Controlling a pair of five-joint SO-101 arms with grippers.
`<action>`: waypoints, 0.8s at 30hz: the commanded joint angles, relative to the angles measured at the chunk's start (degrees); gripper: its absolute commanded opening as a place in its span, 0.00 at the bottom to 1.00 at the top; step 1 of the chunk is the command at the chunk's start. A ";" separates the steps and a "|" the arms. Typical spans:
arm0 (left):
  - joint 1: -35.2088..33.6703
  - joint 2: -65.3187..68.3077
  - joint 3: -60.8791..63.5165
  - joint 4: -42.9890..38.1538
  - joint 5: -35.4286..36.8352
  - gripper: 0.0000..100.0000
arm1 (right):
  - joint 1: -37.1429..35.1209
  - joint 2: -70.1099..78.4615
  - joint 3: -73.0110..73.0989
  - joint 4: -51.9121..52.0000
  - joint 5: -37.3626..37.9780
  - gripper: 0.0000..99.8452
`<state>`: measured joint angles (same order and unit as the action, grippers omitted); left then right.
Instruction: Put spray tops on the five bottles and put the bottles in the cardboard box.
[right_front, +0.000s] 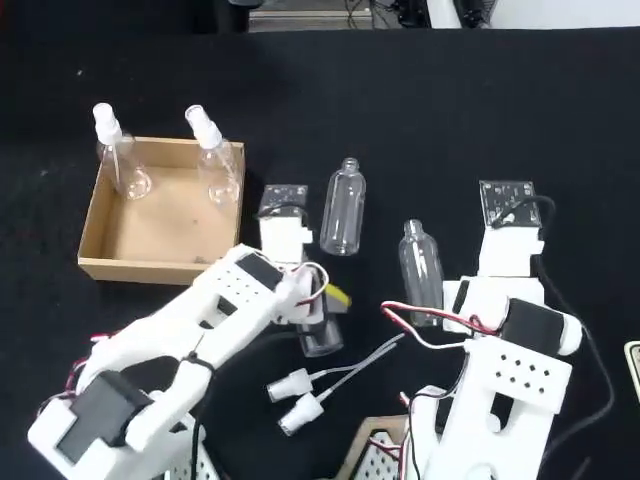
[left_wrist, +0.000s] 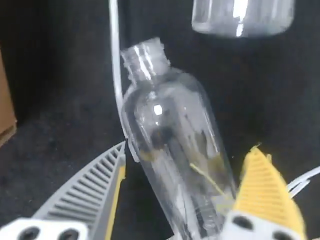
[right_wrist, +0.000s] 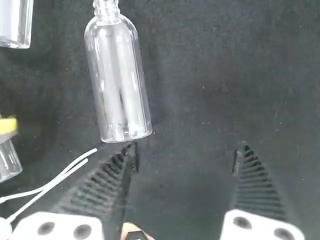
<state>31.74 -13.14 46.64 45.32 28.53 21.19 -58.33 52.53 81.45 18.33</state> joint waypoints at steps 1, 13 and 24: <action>1.36 0.53 -2.77 -1.23 -7.12 0.24 | 0.88 -1.71 -0.31 -0.97 0.62 0.27; 2.33 -0.09 -8.75 3.60 -14.24 0.05 | 0.88 -1.71 0.84 -1.41 0.62 0.27; -8.40 -13.36 -23.78 39.91 -37.80 0.04 | -4.92 -1.45 1.10 0.62 19.43 0.27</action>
<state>26.29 -19.56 25.27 79.16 -3.74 20.13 -58.68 56.66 78.37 30.37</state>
